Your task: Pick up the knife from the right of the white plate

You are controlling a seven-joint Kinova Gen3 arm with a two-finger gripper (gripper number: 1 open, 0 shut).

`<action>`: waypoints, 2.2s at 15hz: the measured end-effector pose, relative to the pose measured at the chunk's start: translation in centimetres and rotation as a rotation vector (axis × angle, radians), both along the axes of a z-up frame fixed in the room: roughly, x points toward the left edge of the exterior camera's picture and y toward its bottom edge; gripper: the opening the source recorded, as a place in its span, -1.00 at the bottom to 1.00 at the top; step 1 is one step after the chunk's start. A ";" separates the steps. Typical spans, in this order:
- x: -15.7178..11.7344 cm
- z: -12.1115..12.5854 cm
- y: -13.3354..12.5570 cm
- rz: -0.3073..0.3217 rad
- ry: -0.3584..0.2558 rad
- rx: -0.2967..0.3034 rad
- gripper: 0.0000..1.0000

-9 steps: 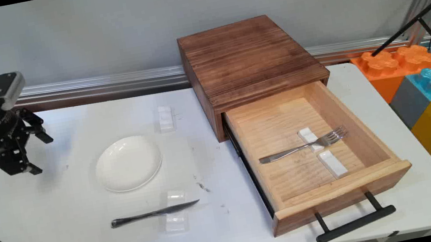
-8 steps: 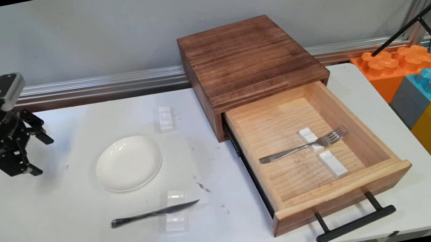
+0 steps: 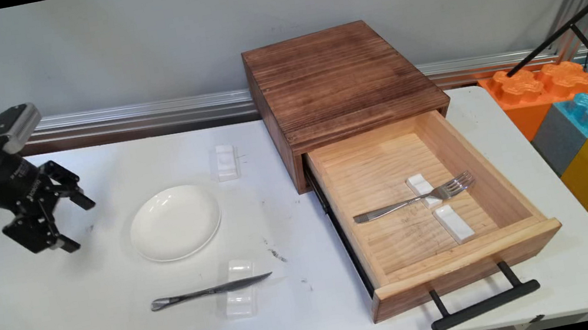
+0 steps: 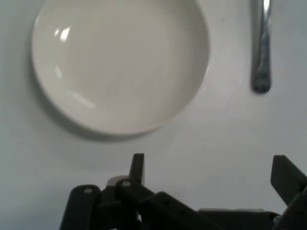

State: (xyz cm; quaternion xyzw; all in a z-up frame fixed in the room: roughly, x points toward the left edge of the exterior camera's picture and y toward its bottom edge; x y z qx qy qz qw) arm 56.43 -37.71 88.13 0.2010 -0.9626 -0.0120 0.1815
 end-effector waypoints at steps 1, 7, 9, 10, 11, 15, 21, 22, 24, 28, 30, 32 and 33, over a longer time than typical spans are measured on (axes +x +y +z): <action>-0.4 -0.2 0.4 0.004 0.023 0.002 1.00; -3.7 -2.5 3.0 0.021 0.098 -0.012 1.00; -4.9 -3.4 3.8 0.022 0.110 -0.018 1.00; -5.6 -3.9 4.2 0.021 0.116 -0.022 1.00; -6.1 -4.3 4.5 0.020 0.120 -0.025 1.00; -8.5 -6.0 4.9 0.010 0.126 -0.047 1.00; -12.7 -8.5 4.3 -0.027 0.102 -0.073 1.00; -13.3 -8.8 4.1 -0.033 0.095 -0.078 1.00; -14.3 -9.3 3.9 -0.044 0.078 -0.087 1.00; -16.2 -10.2 3.7 -0.058 0.044 -0.095 1.00; -16.9 -10.5 3.7 -0.056 0.028 -0.093 1.00; -17.7 -10.7 3.7 -0.054 0.013 -0.089 1.00; -18.0 -10.8 3.8 -0.053 0.007 -0.087 1.00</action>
